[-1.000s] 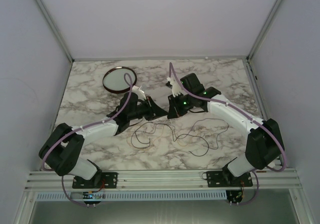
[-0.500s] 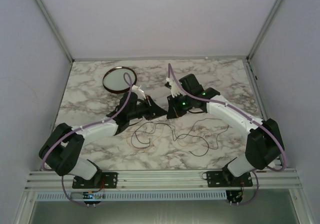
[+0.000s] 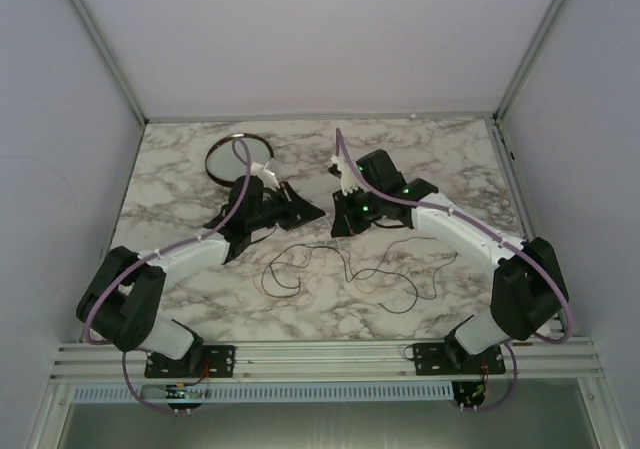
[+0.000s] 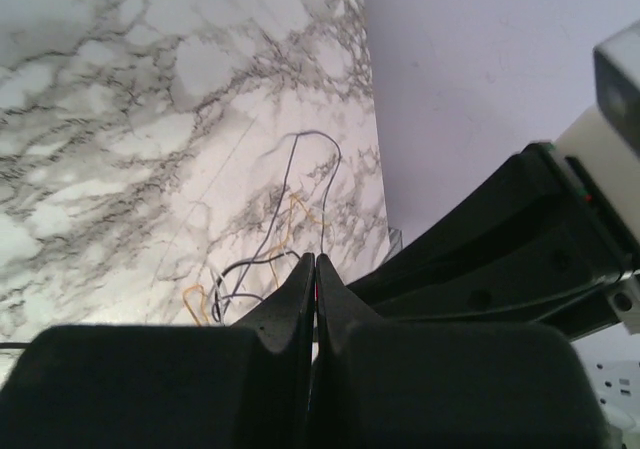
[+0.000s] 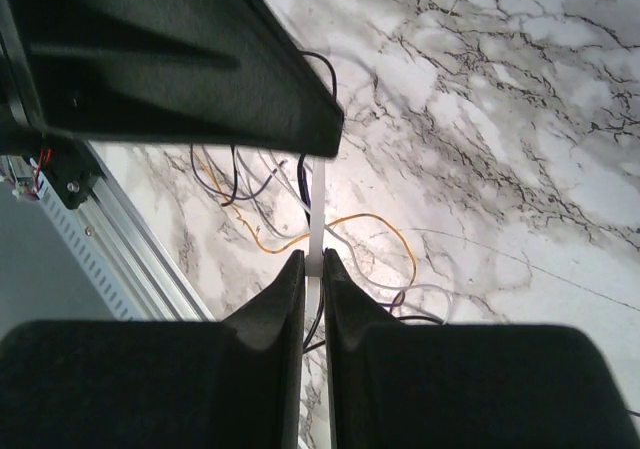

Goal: Zip-tie the wires
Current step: Tie the cable at the center of the board.

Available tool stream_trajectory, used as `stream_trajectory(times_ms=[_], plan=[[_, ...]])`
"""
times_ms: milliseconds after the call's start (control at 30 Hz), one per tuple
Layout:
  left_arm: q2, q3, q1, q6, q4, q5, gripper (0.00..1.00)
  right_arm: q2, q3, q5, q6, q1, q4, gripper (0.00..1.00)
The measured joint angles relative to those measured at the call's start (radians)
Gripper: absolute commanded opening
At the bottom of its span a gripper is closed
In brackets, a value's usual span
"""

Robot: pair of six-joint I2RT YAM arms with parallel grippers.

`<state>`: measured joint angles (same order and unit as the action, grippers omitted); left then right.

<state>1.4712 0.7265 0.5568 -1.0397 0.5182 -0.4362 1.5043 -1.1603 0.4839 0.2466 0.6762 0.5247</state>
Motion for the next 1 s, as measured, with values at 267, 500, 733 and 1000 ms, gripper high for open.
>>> stream_trajectory(times_ms=[267,500,733,1000], plan=[[0.000,0.032,-0.085,0.004,-0.003,0.004,0.00,0.000,0.015,-0.004,0.013,0.011,0.000,0.02],[0.002,0.098,-0.157,0.018,0.009,0.017,0.00,0.000,0.044,-0.004,0.034,0.029,0.011,0.02],[0.029,0.117,-0.174,0.031,0.014,-0.010,0.33,-0.002,0.050,-0.023,0.051,0.035,0.010,0.02],[-0.071,-0.029,-0.169,0.043,0.003,-0.007,0.52,-0.002,0.050,-0.048,0.061,0.035,0.007,0.03]])
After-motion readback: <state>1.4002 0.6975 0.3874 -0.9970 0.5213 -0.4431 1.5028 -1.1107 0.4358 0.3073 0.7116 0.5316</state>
